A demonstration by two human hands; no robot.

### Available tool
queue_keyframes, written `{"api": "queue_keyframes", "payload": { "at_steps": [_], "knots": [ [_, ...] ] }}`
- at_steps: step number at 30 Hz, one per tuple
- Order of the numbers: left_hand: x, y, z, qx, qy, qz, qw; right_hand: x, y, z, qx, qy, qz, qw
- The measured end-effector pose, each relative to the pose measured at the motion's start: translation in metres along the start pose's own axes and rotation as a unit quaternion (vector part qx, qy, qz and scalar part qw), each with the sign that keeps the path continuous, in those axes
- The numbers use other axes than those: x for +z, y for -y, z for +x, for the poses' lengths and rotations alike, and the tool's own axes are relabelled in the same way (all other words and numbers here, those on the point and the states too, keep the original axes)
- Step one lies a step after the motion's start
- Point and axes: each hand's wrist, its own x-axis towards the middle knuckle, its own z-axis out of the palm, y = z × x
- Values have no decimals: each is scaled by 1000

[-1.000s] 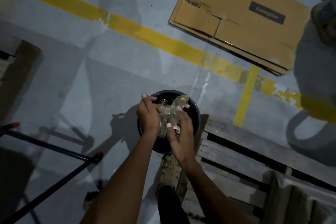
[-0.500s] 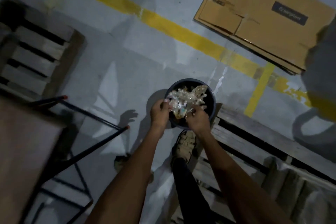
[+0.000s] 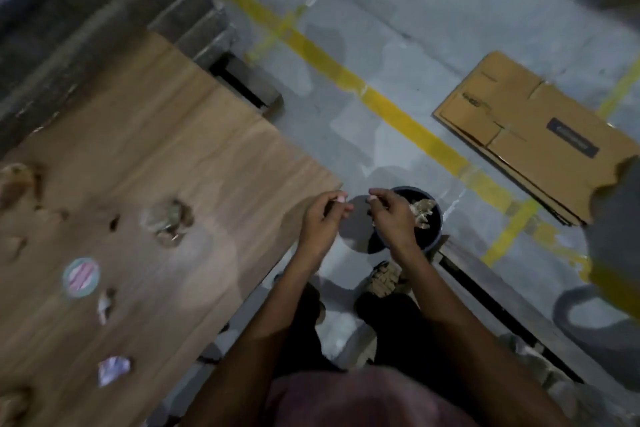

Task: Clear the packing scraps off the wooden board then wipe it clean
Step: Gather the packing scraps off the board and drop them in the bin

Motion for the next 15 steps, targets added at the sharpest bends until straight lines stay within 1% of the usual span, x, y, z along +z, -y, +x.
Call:
{"api": "queue_keyframes", "payload": {
  "at_steps": [2,4,6,8,13,15],
  "knots": [
    [-34,-13,-21,3,-28,-11,1000,10,28,-24,-19,15,18,1000],
    [-68,-19,-40,-4,-83,-41,996,24,55,-47,-33,52,48,997],
    [-93,-25,-53,-1,-144,-60,988,34,77,-66,-66,92,64,991],
    [-105,-28,-68,12,-198,-70,978,37,89,-80,-98,127,46,986],
    [-117,-18,-120,36,-290,-160,943,46,115,-89,-121,204,23,971],
    [-126,-8,-144,27,-321,-179,930,59,127,-90,-128,229,0,965]
  ]
}}
